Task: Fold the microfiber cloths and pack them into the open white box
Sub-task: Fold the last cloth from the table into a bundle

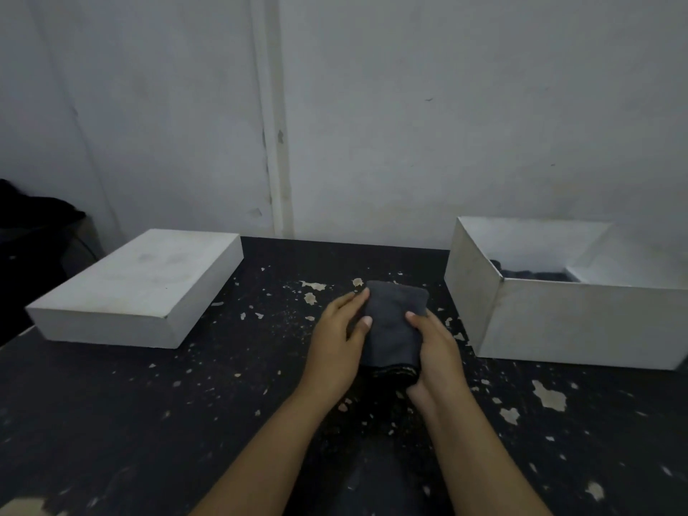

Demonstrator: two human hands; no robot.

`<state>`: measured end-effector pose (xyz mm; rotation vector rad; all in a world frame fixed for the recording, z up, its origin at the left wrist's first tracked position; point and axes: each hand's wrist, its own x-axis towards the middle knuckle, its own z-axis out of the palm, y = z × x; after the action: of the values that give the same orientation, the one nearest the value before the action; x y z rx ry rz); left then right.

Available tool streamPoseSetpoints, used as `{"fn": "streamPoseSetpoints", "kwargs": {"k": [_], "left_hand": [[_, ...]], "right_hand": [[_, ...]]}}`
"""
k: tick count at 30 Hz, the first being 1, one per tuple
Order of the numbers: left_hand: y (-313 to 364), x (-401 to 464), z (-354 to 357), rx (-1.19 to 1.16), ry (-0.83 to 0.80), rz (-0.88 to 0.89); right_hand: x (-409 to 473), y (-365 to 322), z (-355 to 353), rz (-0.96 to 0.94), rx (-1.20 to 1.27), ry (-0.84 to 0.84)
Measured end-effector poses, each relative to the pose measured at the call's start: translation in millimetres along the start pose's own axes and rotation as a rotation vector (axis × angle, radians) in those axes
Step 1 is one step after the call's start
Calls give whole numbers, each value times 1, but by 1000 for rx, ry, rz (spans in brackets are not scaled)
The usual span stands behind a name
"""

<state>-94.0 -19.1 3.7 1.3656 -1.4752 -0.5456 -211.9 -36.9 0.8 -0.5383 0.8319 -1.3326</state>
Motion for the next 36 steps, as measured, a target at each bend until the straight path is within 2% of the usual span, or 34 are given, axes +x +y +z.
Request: {"fn": "streamPoseSetpoints", "kwargs": {"k": [5,11,14,17,22,26,28,33,36], "left_hand": [[22,22,0,-350,-118,-93],[60,60,14,-432,-99,-67],[80,83,29,-460,-138,-51],[95,105,47,-459,-202,-35],[106,144,87,-380,-267,-29],[98,167,113,-302,-332,-66],[92,175,123,-156,-354,-46],[80,183,135,252,-472,86],[75,180,137,342,-486,96]], "right_hand": [[10,-35,3,-156,-242,-89],[23,-103,8,-408,-801,-150],[34,-147,5,-425,-937,-190],[48,-186,-3,-350,-1014,-180],[87,-228,-28,-118,-918,-255],[121,-235,-51,25,-742,-337],[135,-236,-61,78,-708,-376],[159,-236,-86,189,-614,-339],[164,-231,-100,281,-586,-321]]}}
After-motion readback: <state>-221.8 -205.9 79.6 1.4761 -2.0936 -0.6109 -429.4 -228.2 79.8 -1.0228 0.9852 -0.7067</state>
